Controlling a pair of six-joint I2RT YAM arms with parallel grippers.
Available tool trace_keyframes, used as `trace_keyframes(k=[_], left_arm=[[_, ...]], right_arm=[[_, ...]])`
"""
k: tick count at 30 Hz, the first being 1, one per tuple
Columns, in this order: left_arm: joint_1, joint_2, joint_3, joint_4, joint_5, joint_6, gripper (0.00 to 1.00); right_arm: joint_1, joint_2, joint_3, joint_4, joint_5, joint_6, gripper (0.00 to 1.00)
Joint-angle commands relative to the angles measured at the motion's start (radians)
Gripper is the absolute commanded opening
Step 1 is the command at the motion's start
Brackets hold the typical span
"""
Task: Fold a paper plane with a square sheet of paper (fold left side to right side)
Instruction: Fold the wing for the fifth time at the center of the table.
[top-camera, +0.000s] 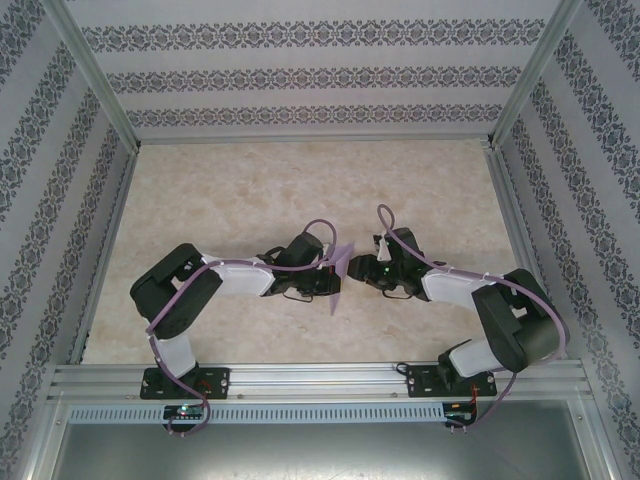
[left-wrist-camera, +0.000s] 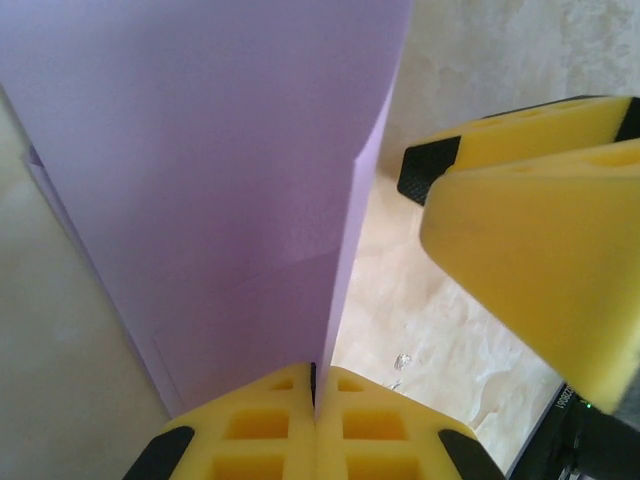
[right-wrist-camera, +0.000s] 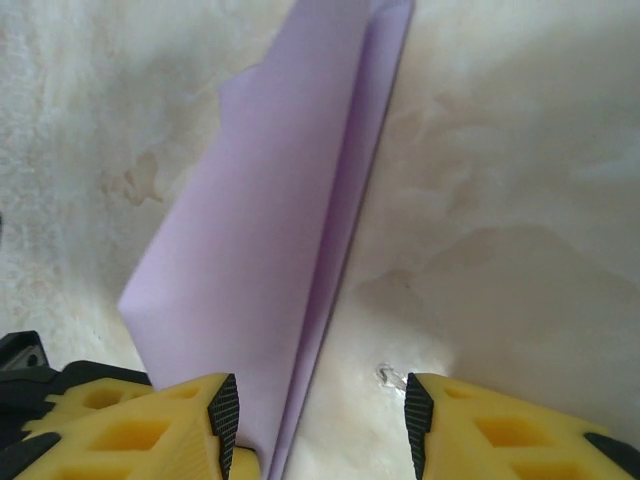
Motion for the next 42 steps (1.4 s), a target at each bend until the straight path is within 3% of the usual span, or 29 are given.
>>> trace_keyframes(k=[1, 26, 42], left_arm=[[0.015, 0.018, 0.009, 0.062, 0.015, -0.025, 0.03], [0.016, 0.033, 0.001, 0.102, 0.009, -0.047, 0.02], [0.016, 0.021, -0.01, 0.111, 0.003, -0.053, 0.16]], right_arm=[[0.01, 0.004, 0.016, 0.052, 0.026, 0.013, 0.49], [0.039, 0.138, 0.109, 0.036, 0.036, 0.07, 0.4], [0.045, 0.197, 0.15, -0.076, 0.059, 0.083, 0.37]])
